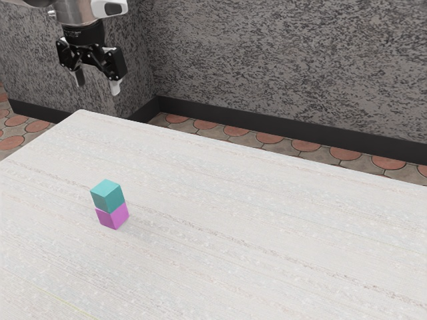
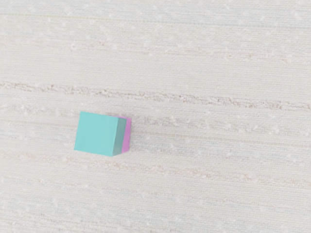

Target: Pick up the blue block with one arm, and put the blue block on the table with one arm

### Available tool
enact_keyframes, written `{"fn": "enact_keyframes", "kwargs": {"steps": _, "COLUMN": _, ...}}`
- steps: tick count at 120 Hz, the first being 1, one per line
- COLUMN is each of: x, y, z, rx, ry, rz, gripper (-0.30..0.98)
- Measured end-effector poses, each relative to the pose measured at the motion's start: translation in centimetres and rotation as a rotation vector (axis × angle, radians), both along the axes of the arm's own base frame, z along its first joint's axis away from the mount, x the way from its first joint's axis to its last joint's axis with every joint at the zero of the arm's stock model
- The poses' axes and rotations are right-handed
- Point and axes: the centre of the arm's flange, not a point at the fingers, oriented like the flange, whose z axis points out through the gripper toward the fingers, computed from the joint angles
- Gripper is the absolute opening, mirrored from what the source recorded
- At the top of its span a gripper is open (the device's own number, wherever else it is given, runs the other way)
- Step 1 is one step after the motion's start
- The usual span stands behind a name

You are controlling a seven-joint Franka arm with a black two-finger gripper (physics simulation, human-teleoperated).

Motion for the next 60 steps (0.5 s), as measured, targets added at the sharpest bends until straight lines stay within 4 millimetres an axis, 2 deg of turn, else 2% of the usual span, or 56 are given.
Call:
{"fn": "enact_keyframes", "kwargs": {"steps": 19, "x": 0.0, "y": 0.1, "z": 0.2, "rx": -0.006, "ry": -0.002, "rz": 0.01, "gripper": 0.69}}
{"fn": "enact_keyframes", "kwargs": {"steps": 23, "x": -0.3, "y": 0.2, "z": 2.0, "rx": -0.004, "ry": -0.032, "rz": 0.015, "gripper": 0.69}}
{"fn": "enact_keyframes", "kwargs": {"steps": 30, "x": -1.2, "y": 0.1, "z": 7.9, "rx": -0.007, "ry": -0.126, "rz": 0.018, "gripper": 0.69}}
{"fn": "enact_keyframes", "kwargs": {"steps": 36, "x": -1.7, "y": -0.3, "z": 9.9, "rx": -0.01, "ry": -0.145, "rz": 0.016, "gripper": 0.69}}
{"fn": "enact_keyframes", "kwargs": {"steps": 43, "x": -1.7, "y": -0.8, "z": 10.3, "rx": -0.011, "ry": -0.136, "rz": 0.011, "gripper": 0.69}}
{"fn": "enact_keyframes", "kwargs": {"steps": 60, "x": -0.5, "y": -2.3, "z": 8.9, "rx": -0.014, "ry": -0.097, "rz": -0.012, "gripper": 0.69}}
